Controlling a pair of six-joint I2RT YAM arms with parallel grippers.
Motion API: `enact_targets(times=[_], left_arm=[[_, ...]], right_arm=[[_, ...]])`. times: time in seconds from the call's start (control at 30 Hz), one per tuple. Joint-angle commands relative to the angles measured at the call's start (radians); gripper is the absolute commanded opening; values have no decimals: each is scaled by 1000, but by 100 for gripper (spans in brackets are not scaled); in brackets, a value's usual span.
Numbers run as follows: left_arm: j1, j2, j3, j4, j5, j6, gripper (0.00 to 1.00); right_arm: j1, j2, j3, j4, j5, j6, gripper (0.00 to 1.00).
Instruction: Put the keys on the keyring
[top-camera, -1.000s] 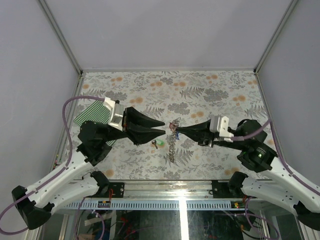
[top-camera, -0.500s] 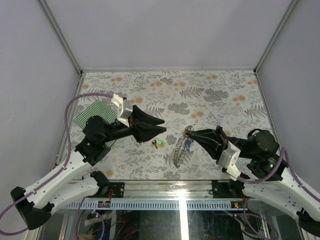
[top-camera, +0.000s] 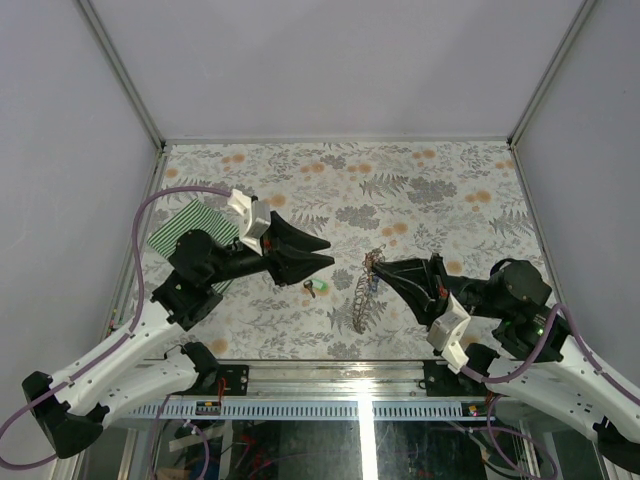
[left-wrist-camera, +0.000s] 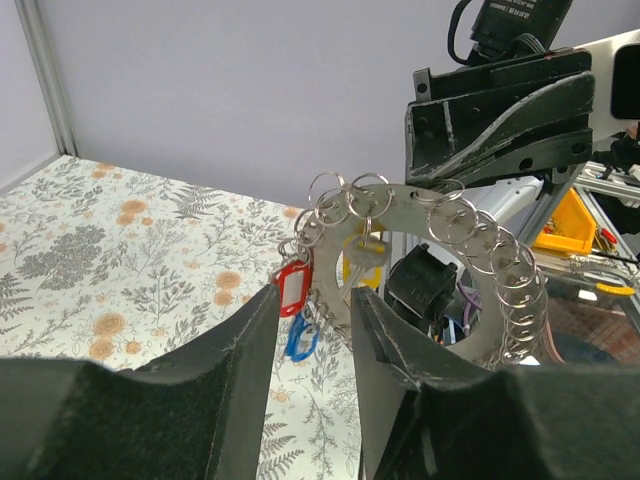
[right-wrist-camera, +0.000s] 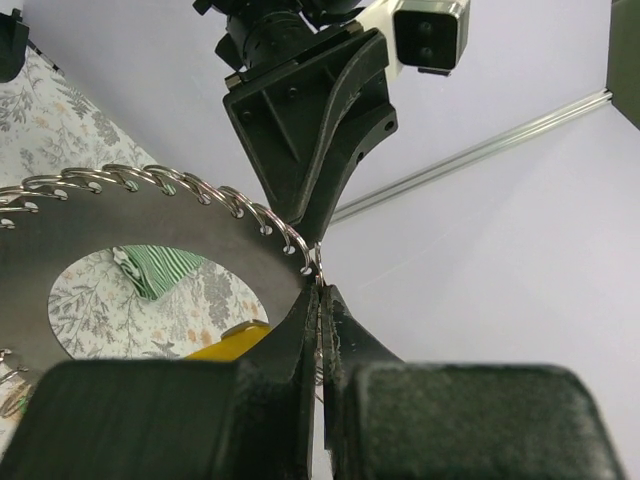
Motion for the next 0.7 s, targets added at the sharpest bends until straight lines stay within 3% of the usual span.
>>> enact_targets(times=[0.0,0.17,0.37,0.67], left_arm=[[-2,-7,61,17,55,56,37],[-2,2,114,-3,119,121,38],[-2,19,163,-56,177,190,39],[-2,6,142,-88,158,190,39]], right_arm=[[0,0,58,34,11,39,0],[0,21,85,-28,7,102,0],[1,-1,26,49,-6,22,0],[0,51,160,-72,-36,-77,0]])
